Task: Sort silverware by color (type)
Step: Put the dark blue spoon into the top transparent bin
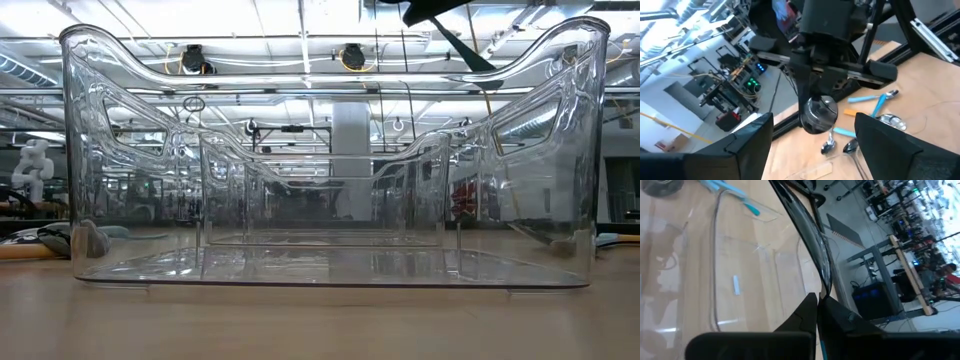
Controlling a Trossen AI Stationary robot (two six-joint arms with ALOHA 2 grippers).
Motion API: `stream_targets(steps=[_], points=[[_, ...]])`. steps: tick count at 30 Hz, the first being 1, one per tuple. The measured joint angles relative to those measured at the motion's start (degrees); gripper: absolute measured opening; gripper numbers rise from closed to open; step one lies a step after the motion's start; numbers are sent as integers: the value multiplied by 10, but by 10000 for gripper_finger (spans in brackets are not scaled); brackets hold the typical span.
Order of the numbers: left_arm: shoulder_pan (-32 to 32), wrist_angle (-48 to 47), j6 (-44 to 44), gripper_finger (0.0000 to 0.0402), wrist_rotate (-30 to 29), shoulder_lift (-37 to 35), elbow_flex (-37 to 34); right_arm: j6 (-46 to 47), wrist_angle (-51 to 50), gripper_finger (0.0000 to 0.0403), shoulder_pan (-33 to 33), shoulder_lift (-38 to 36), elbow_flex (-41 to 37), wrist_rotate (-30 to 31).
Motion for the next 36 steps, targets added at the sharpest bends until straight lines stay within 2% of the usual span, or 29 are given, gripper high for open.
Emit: stream_targets(steps=[29,36], points=[[15,7,-2,278,6,12,0,0,12,4,4,-6,0,0],[16,2,17,278,10,66,56,0,19,4,4,-6,0,0]])
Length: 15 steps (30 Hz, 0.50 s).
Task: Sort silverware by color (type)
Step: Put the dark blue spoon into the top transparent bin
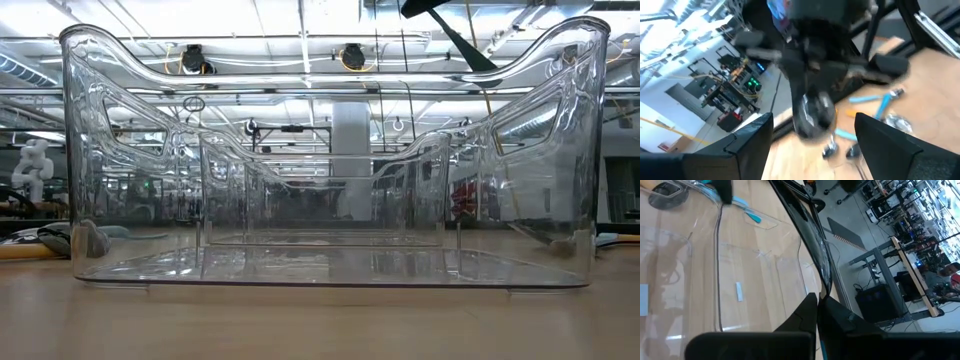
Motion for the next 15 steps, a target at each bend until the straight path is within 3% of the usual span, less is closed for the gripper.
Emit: stream_targets(steps=[3,9,15], points=[[0,-47,5,278,-27,41,53,0,5,4,0,0,0,0],[-3,-206,-5,278,-144,109,176,1,3,4,0,0,0,0],[-15,-295,-50,278,-149,128,252,15,-19,4,4,0,0,-2]])
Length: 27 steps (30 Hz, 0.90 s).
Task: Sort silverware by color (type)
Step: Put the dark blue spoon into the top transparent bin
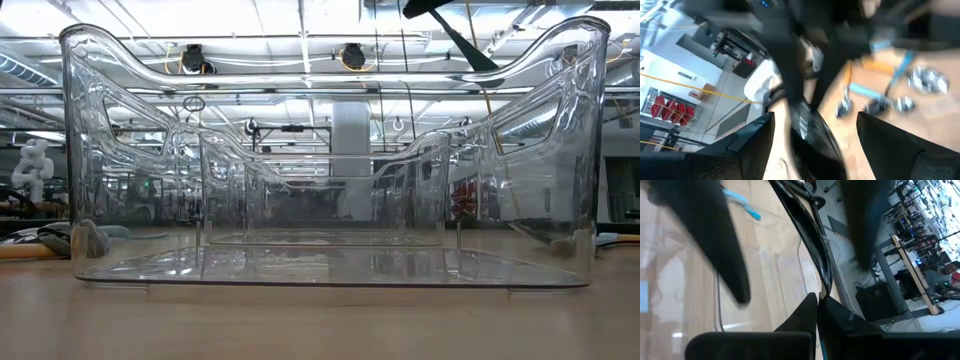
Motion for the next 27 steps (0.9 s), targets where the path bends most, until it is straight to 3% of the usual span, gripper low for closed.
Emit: stream_targets(steps=[13,17,27], points=[[-11,-14,-10,266,-16,-14,-1,20,-12,4,12,0,0,1],[-3,-19,-18,219,-15,-14,-1,19,-12,4,12,0,0,1],[1,-20,-22,53,-32,-14,-1,37,-12,5,11,-1,0,4]])
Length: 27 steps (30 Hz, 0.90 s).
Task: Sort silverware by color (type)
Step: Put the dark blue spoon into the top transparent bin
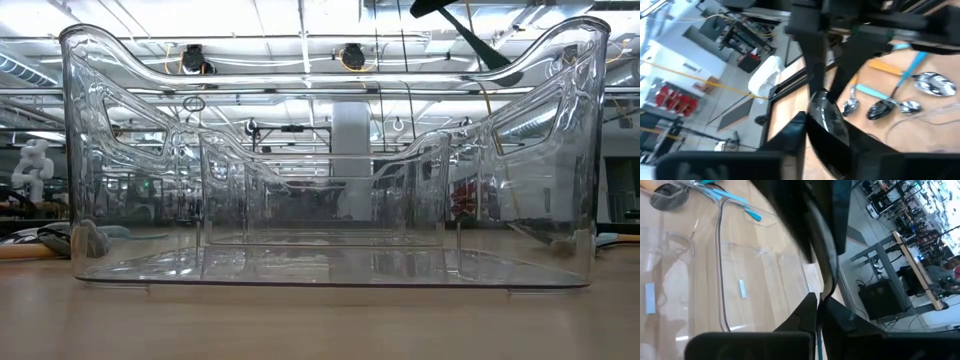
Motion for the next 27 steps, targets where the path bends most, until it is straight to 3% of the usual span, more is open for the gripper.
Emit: stream_targets(steps=[6,14,20,27], points=[[-3,6,-1,9,-46,0,0,-2,6,29,0,0,0,-2],[-3,-1,-27,4,-54,0,0,-4,10,115,0,0,0,-3],[-3,-12,-58,3,-55,-5,2,-9,7,147,1,0,0,-2],[-3,-153,-156,3,-55,-6,64,-39,6,173,14,0,0,31]])
